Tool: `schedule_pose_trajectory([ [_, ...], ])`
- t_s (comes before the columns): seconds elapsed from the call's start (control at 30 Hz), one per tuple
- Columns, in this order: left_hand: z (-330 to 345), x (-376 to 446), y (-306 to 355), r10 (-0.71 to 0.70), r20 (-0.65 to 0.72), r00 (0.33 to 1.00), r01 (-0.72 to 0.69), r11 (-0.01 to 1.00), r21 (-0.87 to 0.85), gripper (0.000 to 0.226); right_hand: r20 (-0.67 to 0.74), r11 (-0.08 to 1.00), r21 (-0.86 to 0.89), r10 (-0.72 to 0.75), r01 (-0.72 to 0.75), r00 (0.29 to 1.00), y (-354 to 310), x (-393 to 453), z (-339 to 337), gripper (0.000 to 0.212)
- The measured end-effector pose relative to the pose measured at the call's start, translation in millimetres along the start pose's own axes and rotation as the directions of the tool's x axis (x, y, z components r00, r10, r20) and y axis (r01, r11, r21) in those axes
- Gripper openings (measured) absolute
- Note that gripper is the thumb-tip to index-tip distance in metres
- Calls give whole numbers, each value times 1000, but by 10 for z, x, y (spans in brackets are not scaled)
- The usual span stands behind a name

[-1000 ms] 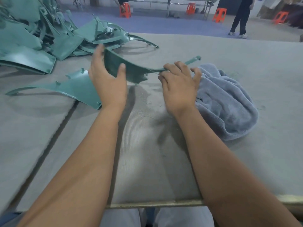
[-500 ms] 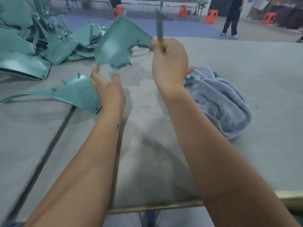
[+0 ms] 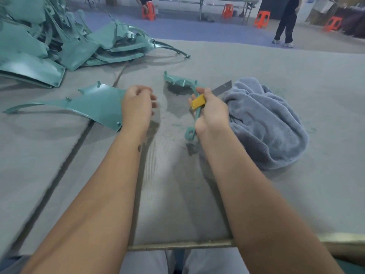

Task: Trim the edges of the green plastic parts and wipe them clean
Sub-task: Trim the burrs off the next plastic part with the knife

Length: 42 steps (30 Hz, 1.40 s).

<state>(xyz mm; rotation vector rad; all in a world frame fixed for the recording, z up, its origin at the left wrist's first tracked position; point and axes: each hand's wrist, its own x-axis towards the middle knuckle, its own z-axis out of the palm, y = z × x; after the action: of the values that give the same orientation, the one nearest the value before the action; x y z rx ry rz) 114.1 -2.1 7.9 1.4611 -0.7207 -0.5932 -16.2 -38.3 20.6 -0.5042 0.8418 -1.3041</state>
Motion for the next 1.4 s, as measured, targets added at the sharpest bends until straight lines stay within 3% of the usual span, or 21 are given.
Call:
schedule_pose_trajectory([
  [0.17,140,-215,7,33,290,957,-67,992,107,12,65,984,177,5,-16,998,61,-3,9,32],
  [0.37,118,-244,-18,41,458,888,-144,971,191,32,213,978,-207,36,9,976,101,54,-38,33],
  [0.47,120,-209,-36,107,439,892,-233,941,245,19,181,942,-328,-10,70,983,69,82,-37,33],
  [0.53,100,-173,-68,148,370,917,-257,929,265,9,47,929,-364,-51,64,998,-10,135,-80,31],
  [0.63,57,-130,-100,184,290,939,-274,911,309,10,-137,959,-278,-92,50,986,-198,239,-209,28],
  [0.7,44,-137,-106,227,259,939,-318,859,402,15,-184,937,-331,-180,112,966,-286,300,-273,28],
  [0.83,28,-167,-96,277,219,936,-352,784,512,28,-260,805,-525,-463,278,848,-384,385,-414,31],
  [0.93,31,-161,-96,283,212,935,-354,744,566,29,-222,637,-714,-599,290,769,-470,433,-509,30],
  [1.03,73,-144,-95,275,226,934,-354,792,497,27,-44,647,-654,-551,393,833,-362,351,-356,32],
  [1.17,108,-90,-104,216,191,958,-261,929,260,22,299,628,-665,-273,405,914,42,128,-130,30],
  [1.27,114,-84,-80,87,218,972,-88,996,-8,20,362,660,-673,-99,334,927,130,99,-109,47],
  [1.4,130,-69,-24,-90,371,924,184,957,-225,33,427,727,-606,-45,323,903,87,122,-170,28],
])
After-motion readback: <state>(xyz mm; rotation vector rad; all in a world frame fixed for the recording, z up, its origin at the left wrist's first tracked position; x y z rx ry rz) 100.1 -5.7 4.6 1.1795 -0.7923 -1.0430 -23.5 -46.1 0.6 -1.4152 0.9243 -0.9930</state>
